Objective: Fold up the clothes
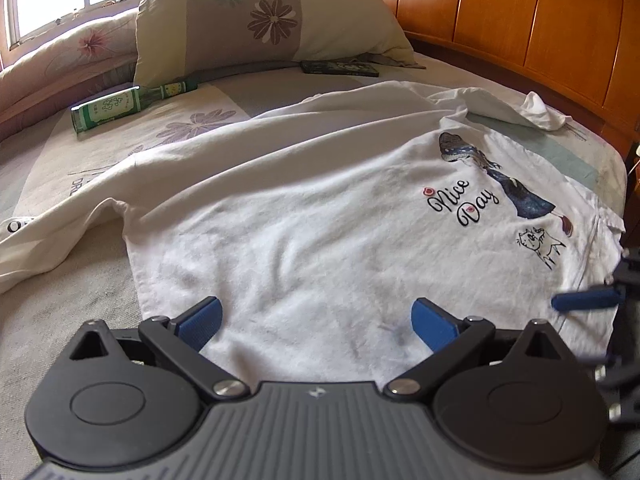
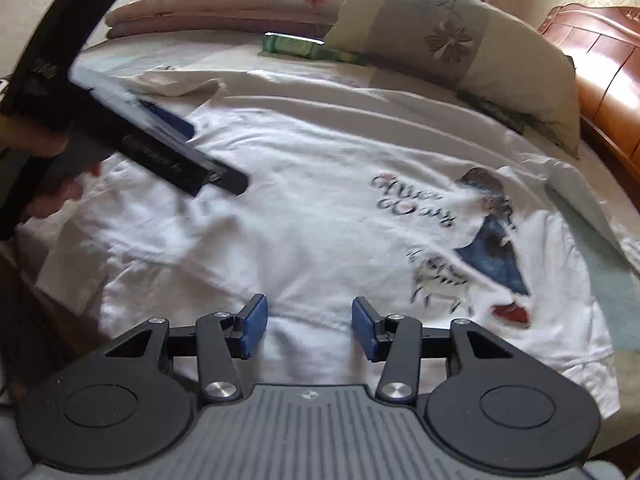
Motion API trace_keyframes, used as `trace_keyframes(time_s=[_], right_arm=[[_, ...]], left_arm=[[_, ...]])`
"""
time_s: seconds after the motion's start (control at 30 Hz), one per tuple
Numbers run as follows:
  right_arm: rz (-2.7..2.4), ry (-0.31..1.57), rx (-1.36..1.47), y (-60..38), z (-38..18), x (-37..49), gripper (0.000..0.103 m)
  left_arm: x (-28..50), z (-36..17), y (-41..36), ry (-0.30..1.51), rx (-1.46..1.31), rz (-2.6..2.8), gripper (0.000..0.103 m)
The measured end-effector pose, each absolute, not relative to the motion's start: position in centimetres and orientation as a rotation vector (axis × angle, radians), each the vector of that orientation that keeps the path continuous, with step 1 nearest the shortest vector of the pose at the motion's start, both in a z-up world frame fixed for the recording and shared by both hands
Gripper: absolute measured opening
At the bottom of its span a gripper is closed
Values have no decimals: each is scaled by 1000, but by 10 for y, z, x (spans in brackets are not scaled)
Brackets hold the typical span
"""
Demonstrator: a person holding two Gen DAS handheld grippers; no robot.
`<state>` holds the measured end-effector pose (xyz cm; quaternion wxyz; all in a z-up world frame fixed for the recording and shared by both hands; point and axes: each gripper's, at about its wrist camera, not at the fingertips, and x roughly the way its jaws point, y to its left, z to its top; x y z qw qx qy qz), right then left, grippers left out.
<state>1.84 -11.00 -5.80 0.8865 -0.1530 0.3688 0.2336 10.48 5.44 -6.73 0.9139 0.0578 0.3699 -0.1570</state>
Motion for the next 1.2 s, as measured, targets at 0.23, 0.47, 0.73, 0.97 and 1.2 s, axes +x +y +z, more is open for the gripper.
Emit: trace_keyframes(time_s=[0.23, 0.47, 0.73, 0.97, 1.2], right_arm=[[401, 721, -280, -143, -29, 40, 73], [178, 775, 1, -240, -38, 129, 84], [42, 857, 179, -310, -44, 116, 82], [108, 848, 338, -325, -35, 125, 83], [62, 840, 321, -325, -38, 118, 80]], left_arm=[[109, -65, 38, 735, 125, -379, 101], [119, -76, 37, 776, 132, -340, 101], [126, -79, 41, 786, 115, -299, 101], [122, -72, 42, 747, 81, -333, 101], [128, -77, 47, 757, 129, -200, 101]])
